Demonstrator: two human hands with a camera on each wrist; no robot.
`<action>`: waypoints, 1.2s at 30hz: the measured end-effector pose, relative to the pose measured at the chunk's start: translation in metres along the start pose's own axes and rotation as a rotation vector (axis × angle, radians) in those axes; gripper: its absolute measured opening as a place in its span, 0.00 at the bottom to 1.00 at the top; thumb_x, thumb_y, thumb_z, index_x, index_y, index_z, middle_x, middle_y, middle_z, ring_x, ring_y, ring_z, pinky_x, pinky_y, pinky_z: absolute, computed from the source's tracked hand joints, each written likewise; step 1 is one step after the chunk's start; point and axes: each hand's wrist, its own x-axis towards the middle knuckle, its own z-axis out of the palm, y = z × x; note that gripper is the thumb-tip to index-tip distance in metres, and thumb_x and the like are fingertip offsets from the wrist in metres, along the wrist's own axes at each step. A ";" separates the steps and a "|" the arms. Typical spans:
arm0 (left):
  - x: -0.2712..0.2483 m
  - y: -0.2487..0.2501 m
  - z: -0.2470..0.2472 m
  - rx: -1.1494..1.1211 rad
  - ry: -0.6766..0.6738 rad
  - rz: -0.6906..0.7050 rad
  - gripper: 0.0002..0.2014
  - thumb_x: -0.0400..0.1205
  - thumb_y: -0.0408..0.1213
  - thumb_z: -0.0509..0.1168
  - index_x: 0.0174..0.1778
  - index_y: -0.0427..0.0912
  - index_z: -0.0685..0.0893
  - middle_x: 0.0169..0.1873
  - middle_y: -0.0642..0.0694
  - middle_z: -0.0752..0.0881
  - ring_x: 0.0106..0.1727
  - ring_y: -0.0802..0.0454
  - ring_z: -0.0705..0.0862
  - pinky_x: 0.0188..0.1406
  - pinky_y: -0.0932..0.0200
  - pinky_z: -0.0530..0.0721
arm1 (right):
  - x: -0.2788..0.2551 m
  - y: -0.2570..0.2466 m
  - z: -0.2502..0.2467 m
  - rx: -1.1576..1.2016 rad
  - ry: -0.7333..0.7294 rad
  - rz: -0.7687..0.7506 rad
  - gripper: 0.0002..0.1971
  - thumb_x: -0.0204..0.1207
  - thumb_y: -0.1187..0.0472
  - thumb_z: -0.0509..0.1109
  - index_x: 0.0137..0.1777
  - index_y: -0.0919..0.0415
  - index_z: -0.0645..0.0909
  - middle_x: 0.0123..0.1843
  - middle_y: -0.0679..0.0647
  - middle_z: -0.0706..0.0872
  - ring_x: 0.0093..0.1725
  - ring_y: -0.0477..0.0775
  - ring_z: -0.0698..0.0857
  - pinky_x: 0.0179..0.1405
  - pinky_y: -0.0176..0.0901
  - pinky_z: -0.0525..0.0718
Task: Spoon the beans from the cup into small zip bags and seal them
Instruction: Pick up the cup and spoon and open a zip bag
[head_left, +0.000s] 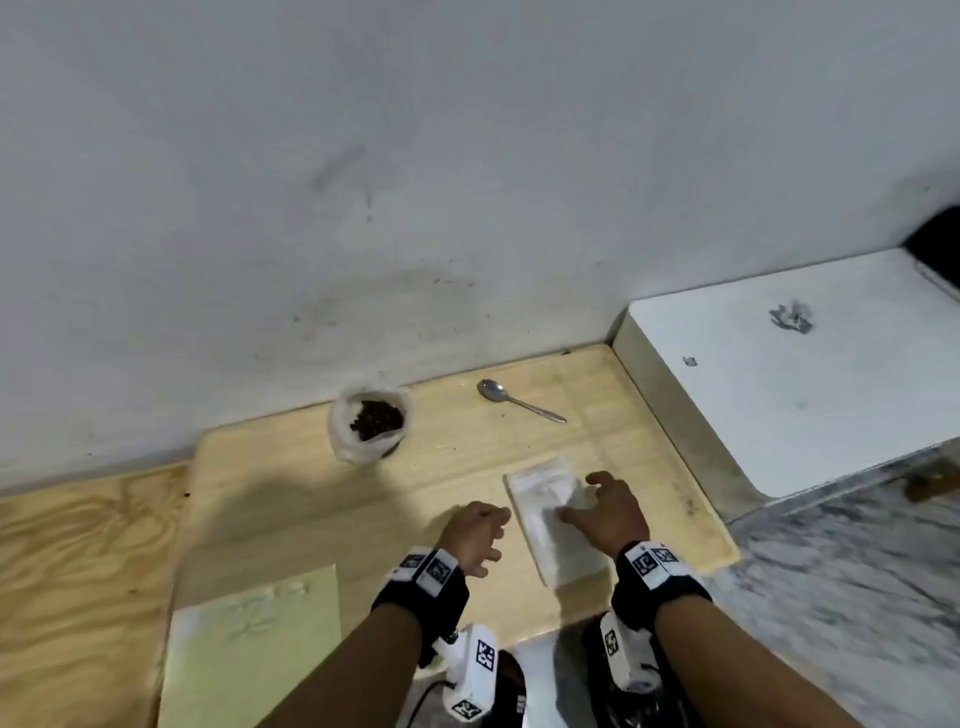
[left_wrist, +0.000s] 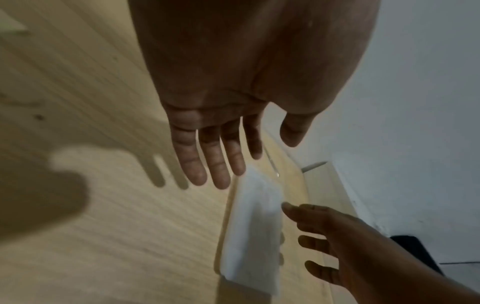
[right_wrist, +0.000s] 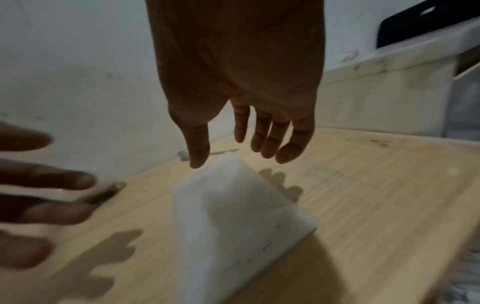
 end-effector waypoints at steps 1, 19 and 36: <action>0.012 0.003 0.010 0.043 0.059 0.004 0.12 0.84 0.47 0.65 0.59 0.45 0.78 0.48 0.44 0.79 0.38 0.45 0.78 0.30 0.60 0.69 | 0.010 0.002 0.002 -0.068 -0.026 0.014 0.48 0.58 0.38 0.84 0.77 0.53 0.70 0.71 0.58 0.77 0.71 0.63 0.78 0.66 0.55 0.81; 0.077 -0.005 0.039 0.009 0.301 0.026 0.11 0.78 0.38 0.72 0.53 0.47 0.79 0.43 0.45 0.82 0.35 0.49 0.78 0.27 0.64 0.71 | 0.048 0.030 -0.022 0.182 -0.049 -0.128 0.07 0.72 0.63 0.80 0.39 0.65 0.84 0.37 0.53 0.87 0.39 0.52 0.82 0.40 0.41 0.77; -0.064 0.120 -0.083 0.573 0.399 0.873 0.13 0.76 0.49 0.68 0.54 0.52 0.84 0.39 0.55 0.84 0.42 0.54 0.82 0.49 0.51 0.79 | -0.041 -0.169 -0.066 0.357 -0.548 -0.374 0.08 0.69 0.77 0.78 0.47 0.69 0.88 0.35 0.63 0.89 0.32 0.54 0.85 0.31 0.37 0.83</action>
